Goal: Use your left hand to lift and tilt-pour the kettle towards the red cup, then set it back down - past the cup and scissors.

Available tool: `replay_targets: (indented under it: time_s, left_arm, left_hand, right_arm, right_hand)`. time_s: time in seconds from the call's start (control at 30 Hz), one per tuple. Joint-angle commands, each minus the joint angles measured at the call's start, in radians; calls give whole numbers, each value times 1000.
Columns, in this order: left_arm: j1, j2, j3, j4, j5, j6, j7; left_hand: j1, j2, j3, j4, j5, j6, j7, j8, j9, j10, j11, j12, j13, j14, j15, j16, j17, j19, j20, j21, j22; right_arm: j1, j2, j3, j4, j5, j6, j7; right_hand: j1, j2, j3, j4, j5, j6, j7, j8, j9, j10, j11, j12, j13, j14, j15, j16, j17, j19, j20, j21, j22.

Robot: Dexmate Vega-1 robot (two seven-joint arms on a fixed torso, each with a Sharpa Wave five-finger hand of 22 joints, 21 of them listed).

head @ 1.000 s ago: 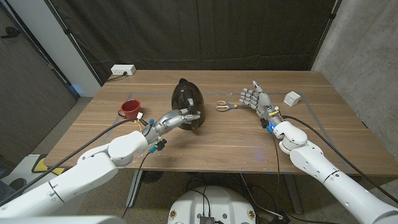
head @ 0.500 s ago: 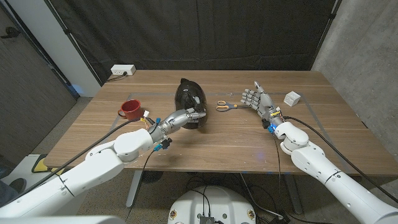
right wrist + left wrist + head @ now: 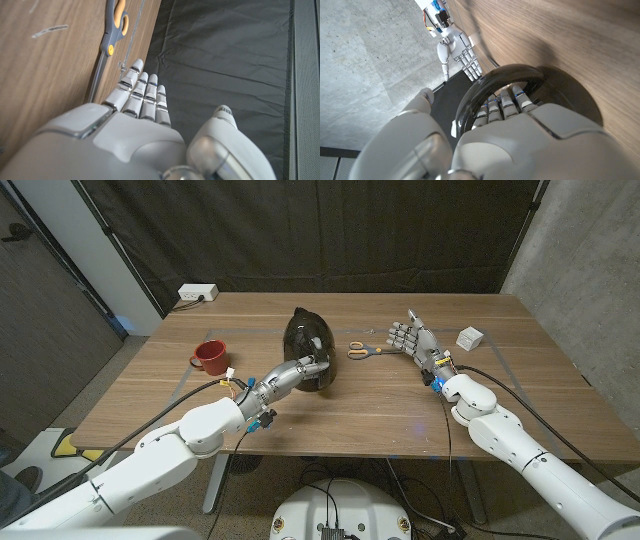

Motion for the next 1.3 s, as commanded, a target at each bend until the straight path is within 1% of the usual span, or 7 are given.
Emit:
replay_targets:
  time_s: [0.03, 0.17, 0.3, 0.47, 0.77, 1.13, 1.3]
  left_arm:
    - [-64, -64, 70, 104, -36, -54, -108]
    - [-93, -75, 95, 132, -37, -64, -154]
    - [-114, -74, 111, 138, -39, -46, -180]
    - [-117, -72, 121, 136, -51, -54, -210]
    - [-62, -35, 89, 104, -57, -93, -188]
    - [-35, 1, 69, 79, -42, -129, -196]
    - [-95, -9, 97, 97, -15, -114, -243]
  left_hand:
    - [-59, -20, -44, 23, 10, -90, 4, -41, 3, -65, -1, -9, -5, -75, 2, -8, 1, -60, -16, -52, 2]
    - [-101, -34, -80, 43, 20, -134, 13, -46, 3, -130, -2, -15, -9, -134, 1, -10, 0, -106, -35, -95, 3]
    - [-112, -36, -90, 47, 24, -148, 21, -47, 3, -150, -6, -15, -11, -155, 0, -11, 0, -118, -41, -108, 3]
    - [-121, -37, -100, 52, 28, -155, 37, -44, 3, -173, 2, -16, -12, -178, 4, -11, -1, -131, -58, -122, 4]
    - [-138, -37, -116, 60, 34, -172, 51, -45, 2, -211, 1, -17, -15, -215, 6, -12, -2, -154, -65, -145, 5]
    - [-154, -39, -133, 67, 39, -204, 57, -50, 0, -245, 1, -18, -17, -249, 4, -13, -3, -182, -81, -167, 6]
    - [-161, -41, -142, 69, 42, -187, 57, -40, -1, -236, -1, -10, -18, -242, 0, -6, -4, -175, -95, -171, 6]
  right_arm:
    - [25, 6, -12, 21, 0, -8, 25]
    - [21, 2, -9, 15, 0, -13, 20]
    - [17, -1, -7, 10, 1, -17, 15]
    - [10, -3, -3, 2, 1, -21, 5]
    - [7, 0, -2, 1, -1, -15, -1]
    - [16, 7, -10, 5, -7, -15, 0]
    - [20, 6, -13, 7, -8, -16, 6]
  right_hand:
    - [-1, 6, -4, 1, 1, 4, -3, -4, 2, 6, 2, -1, 5, -2, 0, -1, 2, -5, -18, -3, 3]
    - [-1, 7, -4, 1, 2, 4, -3, -3, 2, 7, 2, -1, 5, -4, 1, -2, 2, -6, -18, -3, 3]
    - [-1, 7, -4, 1, 2, 4, -3, -4, 2, 7, 2, -1, 5, -5, -1, -2, 2, -7, -18, -3, 3]
    - [-1, 7, -5, 1, 2, 4, -3, -4, 2, 6, 2, -1, 5, -4, 0, -1, 2, -7, -18, -3, 3]
    - [-1, 7, -5, 1, 2, 4, -2, -4, 2, 7, 2, -1, 5, -5, 1, -2, 2, -7, -19, -3, 3]
    - [-1, 7, -6, 0, 2, 3, 0, -4, 2, 6, 2, -1, 5, -6, 1, -1, 2, -8, -19, -4, 3]
    - [-1, 7, -6, 0, 2, 4, -1, -4, 2, 5, 1, -2, 5, -8, 2, -2, 2, -8, -18, -4, 3]
